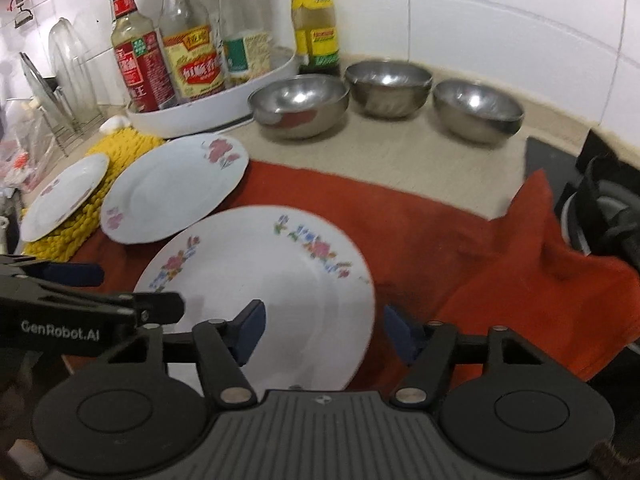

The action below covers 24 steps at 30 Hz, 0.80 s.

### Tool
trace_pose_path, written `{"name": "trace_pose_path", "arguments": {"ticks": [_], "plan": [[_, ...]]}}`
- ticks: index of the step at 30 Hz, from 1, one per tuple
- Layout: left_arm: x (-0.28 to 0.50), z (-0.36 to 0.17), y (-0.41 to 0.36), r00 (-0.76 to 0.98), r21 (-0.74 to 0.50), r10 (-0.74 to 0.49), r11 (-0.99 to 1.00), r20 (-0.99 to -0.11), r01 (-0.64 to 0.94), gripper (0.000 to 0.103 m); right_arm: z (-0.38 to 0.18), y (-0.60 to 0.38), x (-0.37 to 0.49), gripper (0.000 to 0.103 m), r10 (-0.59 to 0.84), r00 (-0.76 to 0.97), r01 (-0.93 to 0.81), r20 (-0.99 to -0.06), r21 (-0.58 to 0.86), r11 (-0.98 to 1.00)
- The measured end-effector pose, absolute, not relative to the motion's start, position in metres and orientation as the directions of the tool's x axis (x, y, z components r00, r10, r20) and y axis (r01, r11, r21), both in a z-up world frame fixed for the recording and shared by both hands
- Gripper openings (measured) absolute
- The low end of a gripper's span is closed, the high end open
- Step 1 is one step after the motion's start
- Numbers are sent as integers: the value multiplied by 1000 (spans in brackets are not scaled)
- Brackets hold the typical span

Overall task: Organize plates and bowls
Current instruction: 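Grasp the rim of the floral-rim plate with both grippers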

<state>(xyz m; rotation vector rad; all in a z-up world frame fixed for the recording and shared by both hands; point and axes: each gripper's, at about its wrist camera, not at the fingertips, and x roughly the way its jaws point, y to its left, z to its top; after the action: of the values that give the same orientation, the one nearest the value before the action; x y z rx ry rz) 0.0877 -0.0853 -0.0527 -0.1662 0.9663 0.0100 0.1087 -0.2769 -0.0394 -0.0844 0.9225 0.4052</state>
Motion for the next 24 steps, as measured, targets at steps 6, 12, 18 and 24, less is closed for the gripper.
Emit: {"name": "trace_pose_path", "arguments": {"ticks": [6, 12, 18, 24], "plan": [[93, -56, -91, 552, -157, -97, 986, -828, -62, 97, -44, -284, 116, 57, 348, 485, -406, -802, 147, 902], [99, -61, -96, 534, -173, -119, 984, -837, -51, 93, -50, -295, 126, 52, 409, 433, -410, -803, 228, 883], [101, -62, -101, 540, -189, -138, 981, -830, -40, 93, -50, -304, 131, 48, 454, 405, -423, -793, 278, 863], [99, -62, -102, 553, -235, -162, 970, -817, -63, 95, -51, -309, 133, 45, 473, 398, -421, -786, 302, 856]]}}
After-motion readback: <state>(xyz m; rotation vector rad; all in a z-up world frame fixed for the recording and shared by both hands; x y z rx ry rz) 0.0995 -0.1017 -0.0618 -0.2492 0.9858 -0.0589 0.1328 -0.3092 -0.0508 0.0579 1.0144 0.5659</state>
